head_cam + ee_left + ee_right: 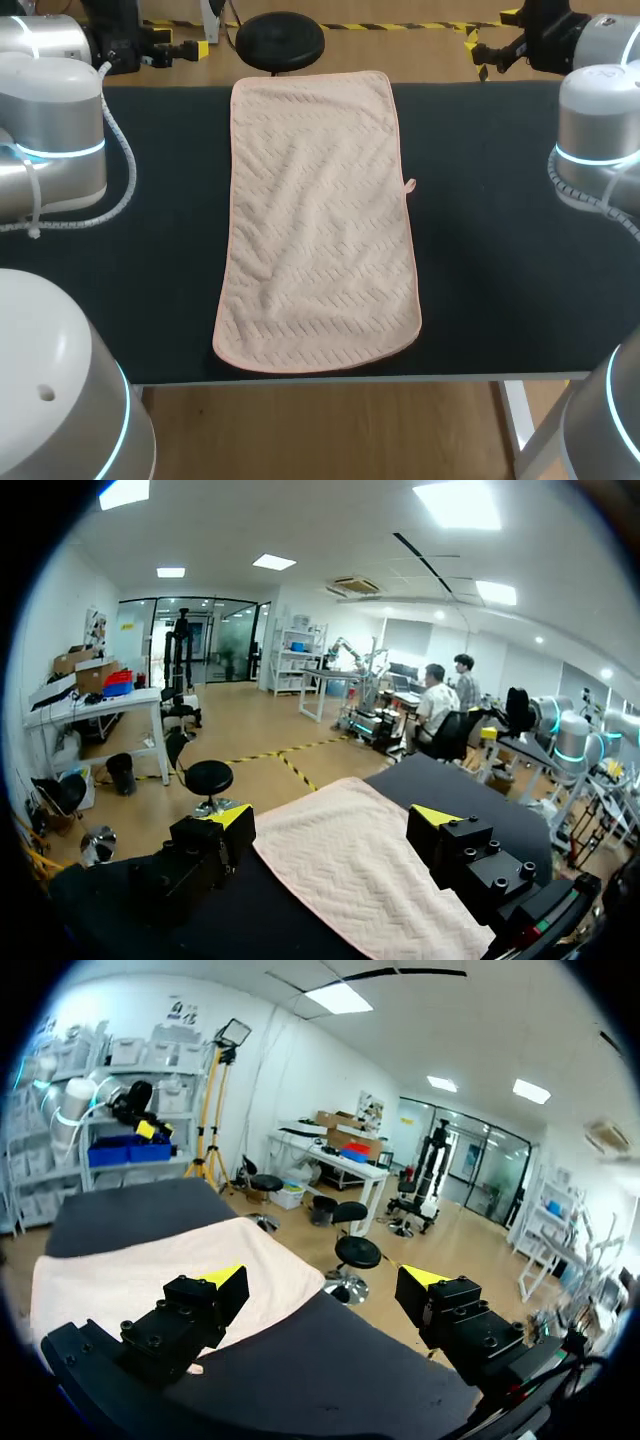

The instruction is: Fold the towel

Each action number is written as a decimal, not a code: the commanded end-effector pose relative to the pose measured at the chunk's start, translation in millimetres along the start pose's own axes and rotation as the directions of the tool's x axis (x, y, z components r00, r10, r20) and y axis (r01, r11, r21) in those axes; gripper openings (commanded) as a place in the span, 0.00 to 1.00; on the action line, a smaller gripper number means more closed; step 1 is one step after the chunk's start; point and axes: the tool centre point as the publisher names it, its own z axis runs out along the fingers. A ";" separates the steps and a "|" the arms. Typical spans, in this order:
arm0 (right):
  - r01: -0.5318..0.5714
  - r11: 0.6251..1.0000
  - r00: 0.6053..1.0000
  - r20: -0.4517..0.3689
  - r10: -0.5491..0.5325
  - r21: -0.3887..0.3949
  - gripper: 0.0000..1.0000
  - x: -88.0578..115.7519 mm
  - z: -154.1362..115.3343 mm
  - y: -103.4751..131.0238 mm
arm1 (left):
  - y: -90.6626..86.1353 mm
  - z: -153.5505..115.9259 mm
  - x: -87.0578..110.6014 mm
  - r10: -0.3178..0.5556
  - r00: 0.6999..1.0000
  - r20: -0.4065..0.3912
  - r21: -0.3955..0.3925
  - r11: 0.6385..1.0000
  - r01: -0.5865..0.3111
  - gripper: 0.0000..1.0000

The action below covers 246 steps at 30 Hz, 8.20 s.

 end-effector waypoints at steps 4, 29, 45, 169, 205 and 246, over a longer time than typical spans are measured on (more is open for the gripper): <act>0.517 0.835 0.819 -0.391 -0.419 0.189 1.00 -0.6 3.6 7.3 | -1.0 3.8 7.9 0.380 0.907 -0.180 -0.245 0.876 -0.416 1.00; 0.894 0.449 0.332 -0.696 -0.637 0.016 1.00 23.0 8.8 4.4 | 22.5 2.1 37.0 0.537 0.593 -0.600 -0.393 0.448 -0.803 1.00; 0.977 0.166 0.198 -0.860 -0.470 0.134 1.00 63.0 31.3 6.0 | 48.9 14.5 60.8 0.461 0.503 -0.731 -0.469 0.195 -0.861 1.00; 0.719 0.422 0.660 -0.732 -0.168 0.552 1.00 191.7 101.4 -182.6 | 249.5 71.9 69.0 0.306 0.688 -0.658 -0.662 0.200 -0.722 1.00; 0.745 0.403 0.627 -0.764 -0.152 0.531 0.00 191.8 94.5 -186.3 | 251.3 66.7 71.7 0.309 0.719 -0.622 -0.685 0.229 -0.691 0.00; 0.801 0.396 0.583 -0.735 -0.346 0.449 0.00 117.6 0.9 5.8 | 47.3 -13.0 88.8 0.505 0.693 -0.514 -0.709 0.205 -0.675 0.00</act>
